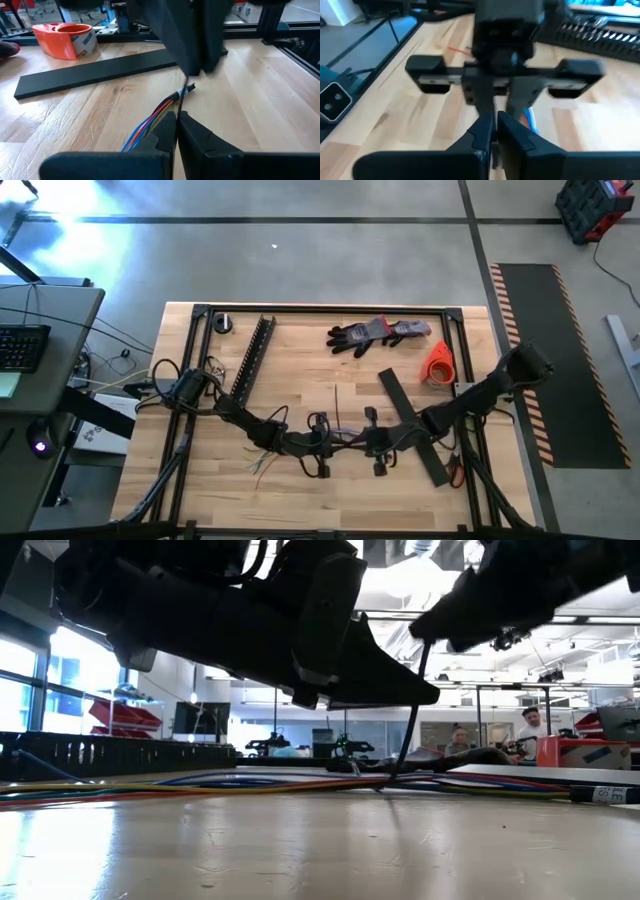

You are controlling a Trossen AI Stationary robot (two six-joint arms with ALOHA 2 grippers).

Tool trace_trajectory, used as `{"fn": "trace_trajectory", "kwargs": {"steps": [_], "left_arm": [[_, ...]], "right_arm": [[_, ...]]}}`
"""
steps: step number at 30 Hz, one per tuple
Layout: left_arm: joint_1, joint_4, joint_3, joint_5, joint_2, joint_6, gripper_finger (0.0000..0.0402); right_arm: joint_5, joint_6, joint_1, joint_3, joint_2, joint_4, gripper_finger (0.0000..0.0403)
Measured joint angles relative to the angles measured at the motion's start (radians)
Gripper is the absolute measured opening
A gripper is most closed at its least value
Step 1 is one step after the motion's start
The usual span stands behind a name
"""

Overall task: Ziptie cables
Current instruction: Wrap the cables wires with the black zip tie

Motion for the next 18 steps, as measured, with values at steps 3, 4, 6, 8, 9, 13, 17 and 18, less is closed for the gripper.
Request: {"fn": "trace_trajectory", "kwargs": {"steps": [3, 4, 6, 8, 9, 13, 17, 18], "left_arm": [[0.0, 0.002, 0.0, 0.0, 0.0, 0.0, 0.0], [0.0, 0.004, 0.0, 0.0, 0.0, 0.0, 0.0], [0.0, 0.005, 0.0, 0.0, 0.0, 0.0, 0.0], [0.0, 0.004, 0.0, 0.0, 0.0, 0.0, 0.0], [0.0, 0.005, 0.0, 0.0, 0.0, 0.0, 0.0], [0.0, 0.003, 0.0, 0.001, 0.0, -0.008, 0.0], [-0.007, -0.006, 0.0, 0.002, 0.0, -0.024, 0.0], [-0.011, -0.015, 0.0, 0.002, 0.0, -0.027, 0.0]], "right_arm": [[0.016, 0.003, -0.001, 0.0, 0.017, 0.007, 0.0007], [0.021, -0.002, -0.001, 0.0, 0.015, 0.012, 0.0004], [0.024, -0.015, 0.0, 0.0, -0.002, 0.014, 0.0002], [0.024, -0.022, 0.0, 0.0, -0.026, 0.017, 0.0004], [0.025, -0.022, 0.0, 0.0, -0.037, 0.017, 0.0004], [0.027, 0.02, -0.01, 0.0, -0.051, 0.013, 0.0004], [-0.006, 0.103, -0.045, 0.0, -0.05, -0.012, 0.0009], [0.01, 0.127, -0.054, 0.0, -0.048, -0.027, 0.0012]]}}
